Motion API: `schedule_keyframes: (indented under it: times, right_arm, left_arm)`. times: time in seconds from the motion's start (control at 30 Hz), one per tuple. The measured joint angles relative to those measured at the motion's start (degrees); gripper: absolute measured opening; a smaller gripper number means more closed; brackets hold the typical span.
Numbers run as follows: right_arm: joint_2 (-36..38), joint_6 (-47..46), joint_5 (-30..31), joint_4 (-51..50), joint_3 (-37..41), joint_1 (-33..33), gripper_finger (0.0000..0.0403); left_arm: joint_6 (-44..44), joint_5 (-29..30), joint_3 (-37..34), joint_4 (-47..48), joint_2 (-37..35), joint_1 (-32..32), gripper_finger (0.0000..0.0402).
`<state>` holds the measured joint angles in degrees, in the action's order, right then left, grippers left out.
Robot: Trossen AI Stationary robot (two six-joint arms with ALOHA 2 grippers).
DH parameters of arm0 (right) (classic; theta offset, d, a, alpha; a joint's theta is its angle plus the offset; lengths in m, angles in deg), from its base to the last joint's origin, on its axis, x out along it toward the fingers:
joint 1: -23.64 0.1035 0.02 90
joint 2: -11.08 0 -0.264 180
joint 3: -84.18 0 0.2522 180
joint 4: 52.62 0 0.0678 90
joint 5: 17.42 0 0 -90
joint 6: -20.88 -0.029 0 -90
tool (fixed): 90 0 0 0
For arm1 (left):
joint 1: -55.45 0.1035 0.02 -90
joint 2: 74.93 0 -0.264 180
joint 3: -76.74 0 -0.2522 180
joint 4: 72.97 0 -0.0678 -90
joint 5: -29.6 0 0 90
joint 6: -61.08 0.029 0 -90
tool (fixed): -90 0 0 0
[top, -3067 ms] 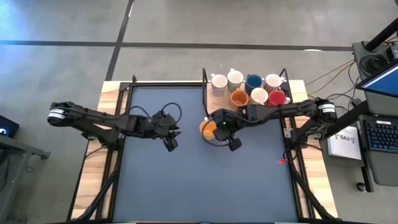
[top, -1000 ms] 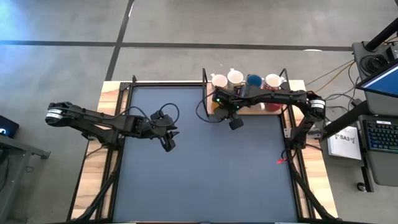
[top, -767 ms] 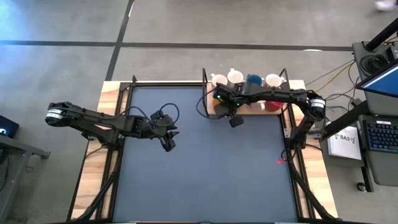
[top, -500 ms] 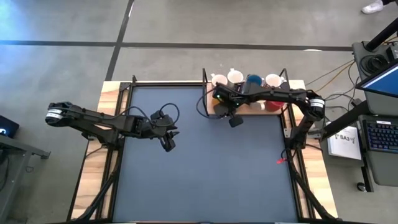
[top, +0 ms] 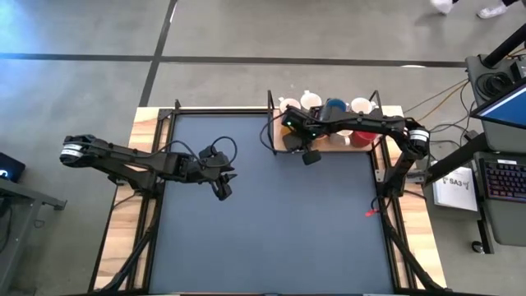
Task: Place coffee mugs
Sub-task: Put the yellow mug on the shelf, then return to Home Position
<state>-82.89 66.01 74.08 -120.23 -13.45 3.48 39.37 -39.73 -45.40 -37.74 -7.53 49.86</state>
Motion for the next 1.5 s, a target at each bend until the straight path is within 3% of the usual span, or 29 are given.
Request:
schedule_keyframes:
  times: [0.27, 0.57, 0.93, 1.23, 1.5]
  right_arm:
    - [0.0, 0.1, 0.0, 0.5, 0.0, -0.4, 0.0015]
    - [0.0, -0.1, 0.2, 0.8, 0.2, -0.7, 0.0047]
    - [0.0, -0.2, 0.7, 1.7, 0.2, -1.1, 0.0043]
    - [1.2, -4.9, 2.8, 0.0, 0.3, -1.0, 0.0056]
    - [2.7, -8.1, 0.2, 0.0, 0.3, -1.0, 0.0066]
  left_arm:
    - [0.0, 0.0, 0.0, 0.0, 0.0, 0.0, 0.0093]
    - [0.0, 0.0, 0.0, 0.0, 0.0, 0.0, 0.0093]
    - [-0.2, -0.1, 0.0, 0.0, 0.0, 0.0, 0.0093]
    - [-0.2, -0.2, 0.0, 0.0, 0.0, 0.0, 0.0093]
    - [-0.4, -0.2, 0.0, -0.1, 0.0, 0.0, 0.0093]
